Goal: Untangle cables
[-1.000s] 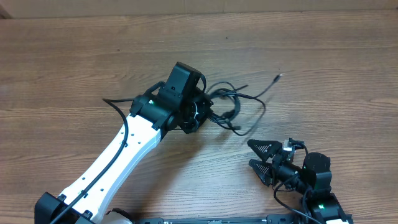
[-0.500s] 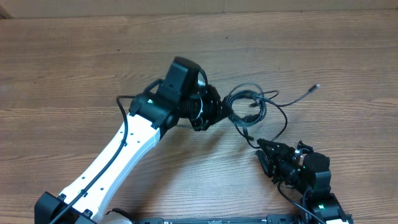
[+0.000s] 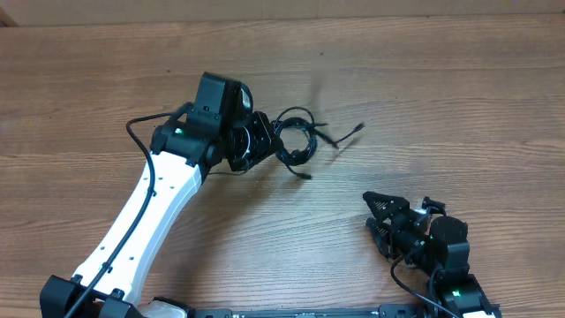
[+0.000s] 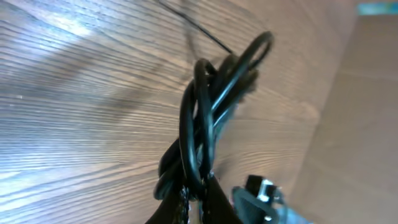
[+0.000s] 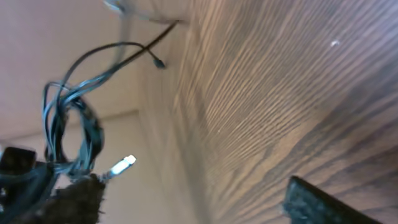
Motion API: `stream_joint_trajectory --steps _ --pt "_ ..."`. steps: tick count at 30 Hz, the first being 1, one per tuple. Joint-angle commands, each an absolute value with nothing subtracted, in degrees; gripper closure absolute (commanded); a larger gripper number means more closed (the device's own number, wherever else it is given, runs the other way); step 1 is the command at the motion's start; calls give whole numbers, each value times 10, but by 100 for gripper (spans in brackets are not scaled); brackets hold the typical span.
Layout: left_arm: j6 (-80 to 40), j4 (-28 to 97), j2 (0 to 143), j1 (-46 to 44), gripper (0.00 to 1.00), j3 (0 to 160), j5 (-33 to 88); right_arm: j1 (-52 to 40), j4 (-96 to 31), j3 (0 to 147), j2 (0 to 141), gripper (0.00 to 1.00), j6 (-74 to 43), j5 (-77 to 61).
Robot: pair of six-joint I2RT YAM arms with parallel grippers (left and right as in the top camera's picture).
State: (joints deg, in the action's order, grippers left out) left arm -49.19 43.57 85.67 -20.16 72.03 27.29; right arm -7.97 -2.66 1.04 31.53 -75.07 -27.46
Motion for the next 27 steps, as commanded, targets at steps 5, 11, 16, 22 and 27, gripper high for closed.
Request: stream_joint_trajectory --steps 5,11,16,22,27 --pt "-279 436 858 -233 96 730 286 -82 36 5 315 4 -717 -411" --pt "-170 451 858 -262 96 730 286 -82 64 5 315 5 -714 -463" --pt "-101 474 858 -271 96 730 287 -82 63 5 315 5 -686 -464" --pt "-29 493 858 -270 96 730 288 -82 63 5 315 0 -684 -462" --pt "5 493 859 -270 96 730 289 -82 73 5 315 0 -634 -468"
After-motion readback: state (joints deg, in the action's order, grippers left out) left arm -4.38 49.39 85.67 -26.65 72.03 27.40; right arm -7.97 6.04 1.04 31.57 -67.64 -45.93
